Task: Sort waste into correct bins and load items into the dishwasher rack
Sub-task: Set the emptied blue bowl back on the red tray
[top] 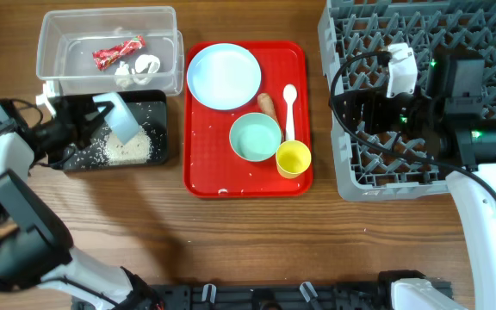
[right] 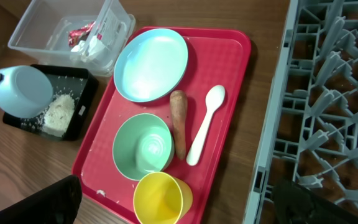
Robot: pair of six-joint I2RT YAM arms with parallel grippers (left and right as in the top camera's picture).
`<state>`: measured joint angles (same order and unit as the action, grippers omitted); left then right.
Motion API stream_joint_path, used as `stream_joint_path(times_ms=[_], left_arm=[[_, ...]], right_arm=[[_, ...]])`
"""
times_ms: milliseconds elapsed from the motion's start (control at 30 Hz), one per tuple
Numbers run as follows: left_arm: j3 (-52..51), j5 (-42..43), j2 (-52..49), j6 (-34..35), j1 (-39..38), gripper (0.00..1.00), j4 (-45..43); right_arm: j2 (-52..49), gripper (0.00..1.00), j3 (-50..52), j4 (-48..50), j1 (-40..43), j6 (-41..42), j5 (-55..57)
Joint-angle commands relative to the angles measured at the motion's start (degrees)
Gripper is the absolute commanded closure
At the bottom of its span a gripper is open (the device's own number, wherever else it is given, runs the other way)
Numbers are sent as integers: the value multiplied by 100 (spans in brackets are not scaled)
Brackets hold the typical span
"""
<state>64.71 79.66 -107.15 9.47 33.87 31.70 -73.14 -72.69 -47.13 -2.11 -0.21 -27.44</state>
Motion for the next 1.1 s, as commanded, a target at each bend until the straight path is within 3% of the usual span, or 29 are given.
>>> stream_joint_path(times_ms=[0,233,367,500,533,600,700,867,1067], left_arm=[[57,1071,-326,-118,81,96,-35],[57,1073,-136,190,42,96,-66],[57,885,1252,-46,-802,96,149],[57,-2811,2531,-26,-2345,96,557],[57,-4376,2769,-26,-3101,96,861],[55,-5842,2752,-24,-4227,96,1220],[22,-7180,2435,-4,-5541,96,1458],[17,-7230,1534,-4,-6559,96,1676],[17,-7226,647,-4,-6627,95,1558]], right_arm=[[-59,0,-31,15,-20,22,-92],[-59,1,-31,20,-20,17,-90],[-59,0,-31,37,-20,20,-92],[-59,0,-31,68,-20,22,-92],[-59,0,-31,68,-20,24,-94],[-59,0,-31,63,-20,35,-94],[-59,0,-31,57,-20,39,-94],[-59,0,-31,2,-20,31,-94],[-59,0,-31,-24,-20,39,-94]])
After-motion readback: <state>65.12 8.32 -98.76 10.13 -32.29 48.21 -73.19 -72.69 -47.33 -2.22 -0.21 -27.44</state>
